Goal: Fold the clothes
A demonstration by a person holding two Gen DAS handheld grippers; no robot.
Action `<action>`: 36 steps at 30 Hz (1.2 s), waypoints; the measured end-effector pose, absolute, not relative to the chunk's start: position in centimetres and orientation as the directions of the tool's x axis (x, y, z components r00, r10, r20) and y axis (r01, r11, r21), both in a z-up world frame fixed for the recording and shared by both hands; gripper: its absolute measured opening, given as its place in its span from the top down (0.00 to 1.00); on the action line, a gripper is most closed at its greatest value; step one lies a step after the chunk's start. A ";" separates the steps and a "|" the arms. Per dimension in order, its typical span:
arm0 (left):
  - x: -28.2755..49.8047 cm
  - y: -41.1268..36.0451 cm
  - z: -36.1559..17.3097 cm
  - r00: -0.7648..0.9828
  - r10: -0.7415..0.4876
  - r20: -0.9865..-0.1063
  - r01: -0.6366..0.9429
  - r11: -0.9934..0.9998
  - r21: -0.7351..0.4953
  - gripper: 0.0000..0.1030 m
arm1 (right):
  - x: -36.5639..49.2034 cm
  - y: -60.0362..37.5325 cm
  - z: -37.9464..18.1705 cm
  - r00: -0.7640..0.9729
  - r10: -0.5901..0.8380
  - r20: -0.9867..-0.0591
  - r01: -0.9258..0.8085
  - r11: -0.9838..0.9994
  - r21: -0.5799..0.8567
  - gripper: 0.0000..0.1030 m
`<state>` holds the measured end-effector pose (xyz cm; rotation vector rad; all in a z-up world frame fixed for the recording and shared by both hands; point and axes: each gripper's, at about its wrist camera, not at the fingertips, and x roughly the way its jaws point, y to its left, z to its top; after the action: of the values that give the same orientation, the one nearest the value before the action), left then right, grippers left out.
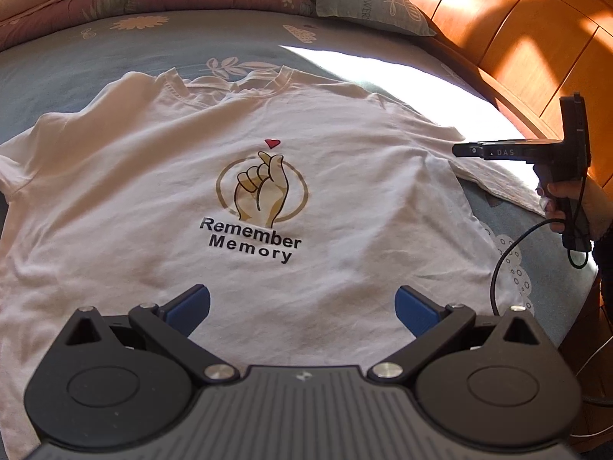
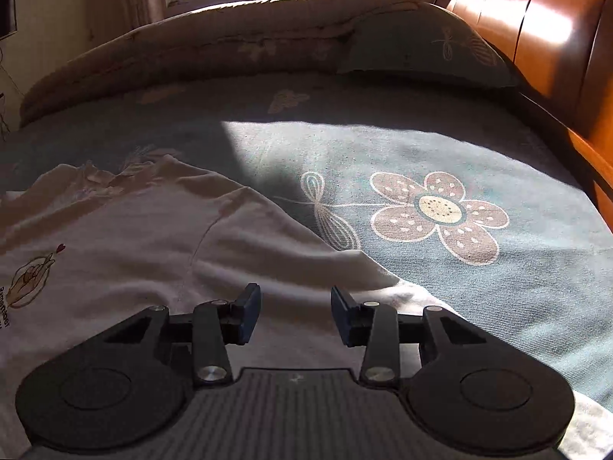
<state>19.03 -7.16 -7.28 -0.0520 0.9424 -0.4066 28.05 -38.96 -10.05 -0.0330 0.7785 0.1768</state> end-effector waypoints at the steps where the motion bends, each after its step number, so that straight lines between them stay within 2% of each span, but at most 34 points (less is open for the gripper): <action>1: 18.8 -7.2 -7.2 0.520 -0.362 -0.774 0.321 0.922 -0.216 0.01 | 27.9 -38.2 -10.9 0.678 0.131 -0.723 -0.170 0.985 0.019 0.50; 4: 18.5 -6.9 -7.1 0.523 -0.367 -0.769 0.325 0.920 -0.218 0.01 | 25.5 -38.2 -12.0 0.687 0.112 -0.718 -0.144 0.989 0.016 0.44; 9: 18.8 -6.6 -7.2 0.532 -0.355 -0.769 0.305 0.927 -0.217 0.01 | 21.5 -41.0 -10.9 0.656 0.133 -0.743 -0.115 0.990 0.076 0.42; 11: 18.9 -6.7 -7.0 0.538 -0.359 -0.763 0.304 0.926 -0.222 0.01 | 21.4 -42.6 -10.0 0.703 0.072 -0.708 -0.038 0.997 0.063 0.39; 12: 18.9 -6.9 -6.8 0.538 -0.362 -0.761 0.310 0.925 -0.220 0.01 | 21.4 -43.6 -9.8 0.721 0.036 -0.692 0.006 0.998 0.059 0.34; 15: 18.6 -7.3 -6.6 0.537 -0.371 -0.758 0.332 0.919 -0.214 0.01 | 22.0 -47.9 -10.6 0.711 -0.112 -0.694 0.217 0.974 0.066 0.33; 18: 18.6 -7.2 -7.1 0.526 -0.366 -0.768 0.326 0.921 -0.216 0.01 | 19.3 -51.2 -11.8 0.681 -0.184 -0.709 0.326 0.943 0.069 0.33; 24: 19.2 -7.4 -7.6 0.518 -0.360 -0.776 0.313 0.924 -0.220 0.01 | 11.5 -54.2 -11.2 0.677 -0.212 -0.705 0.398 0.911 0.108 0.33; 29: 18.9 -8.1 -6.9 0.524 -0.378 -0.763 0.340 0.914 -0.219 0.01 | 13.5 -55.4 -9.4 0.716 -0.262 -0.648 0.444 0.887 0.131 0.25; 33: 18.7 -7.8 -7.1 0.528 -0.353 -0.772 0.329 0.924 -0.197 0.01 | 15.3 -57.4 -11.6 0.676 -0.278 -0.683 0.494 0.858 0.140 0.26; 36: 19.2 -6.8 -7.6 0.542 -0.290 -0.788 0.284 0.946 -0.153 0.01 | 14.8 -57.1 -11.7 0.672 -0.281 -0.685 0.479 0.871 0.112 0.29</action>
<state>19.17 -6.81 -7.56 -0.0071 0.9375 -0.3413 14.82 -57.06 -11.67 0.2950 0.7158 -0.4353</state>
